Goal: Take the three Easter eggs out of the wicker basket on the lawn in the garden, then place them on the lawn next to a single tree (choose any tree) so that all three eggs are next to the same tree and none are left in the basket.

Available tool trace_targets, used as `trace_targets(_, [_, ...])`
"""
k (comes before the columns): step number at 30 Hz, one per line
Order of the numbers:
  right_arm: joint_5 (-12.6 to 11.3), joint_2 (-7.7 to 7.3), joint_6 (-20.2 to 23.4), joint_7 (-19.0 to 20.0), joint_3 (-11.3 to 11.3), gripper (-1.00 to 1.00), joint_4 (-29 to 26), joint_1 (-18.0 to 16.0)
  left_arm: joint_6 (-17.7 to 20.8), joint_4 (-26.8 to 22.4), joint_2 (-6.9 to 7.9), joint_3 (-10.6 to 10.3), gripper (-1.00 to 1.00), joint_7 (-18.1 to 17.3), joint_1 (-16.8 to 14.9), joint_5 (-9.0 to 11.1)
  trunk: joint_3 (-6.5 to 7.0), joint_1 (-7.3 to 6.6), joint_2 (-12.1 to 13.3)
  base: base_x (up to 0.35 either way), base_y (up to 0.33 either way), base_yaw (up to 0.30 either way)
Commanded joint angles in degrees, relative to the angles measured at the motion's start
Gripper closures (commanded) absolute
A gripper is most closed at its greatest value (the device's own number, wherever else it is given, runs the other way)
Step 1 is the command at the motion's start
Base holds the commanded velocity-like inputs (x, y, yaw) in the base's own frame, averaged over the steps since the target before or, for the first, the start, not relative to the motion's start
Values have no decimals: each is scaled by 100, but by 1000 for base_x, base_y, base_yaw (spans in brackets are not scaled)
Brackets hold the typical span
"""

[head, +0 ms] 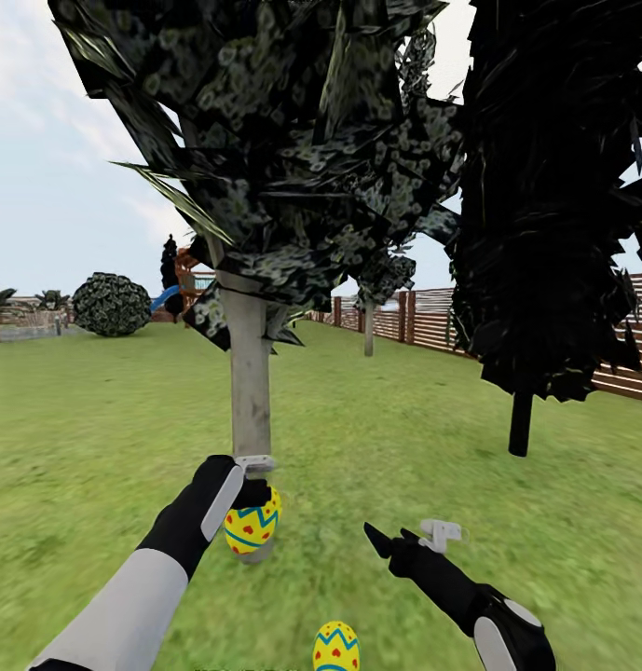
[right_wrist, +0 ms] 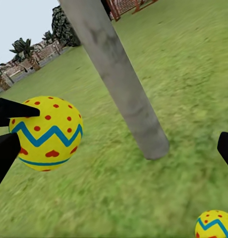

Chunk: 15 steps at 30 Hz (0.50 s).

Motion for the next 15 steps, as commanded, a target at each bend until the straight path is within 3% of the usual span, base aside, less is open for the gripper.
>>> trace_targets(1, [-28,2,33,5,-9,-100,-5,0,-26,-3,1,-12,100,57,-5,56,-19,22,-45,0,0,209])
trace_targets(9, [-28,2,36,3,-27,-100,-2,-1,-177,6,1,-12,100,54,-5,40,-104,195,-362,0,0,209])
trace_targets(15, [-28,2,24,5,-41,-100,-3,-2,-176,-46,8,-12,100,57,-5,54,-61,195,-362,0,0,209])
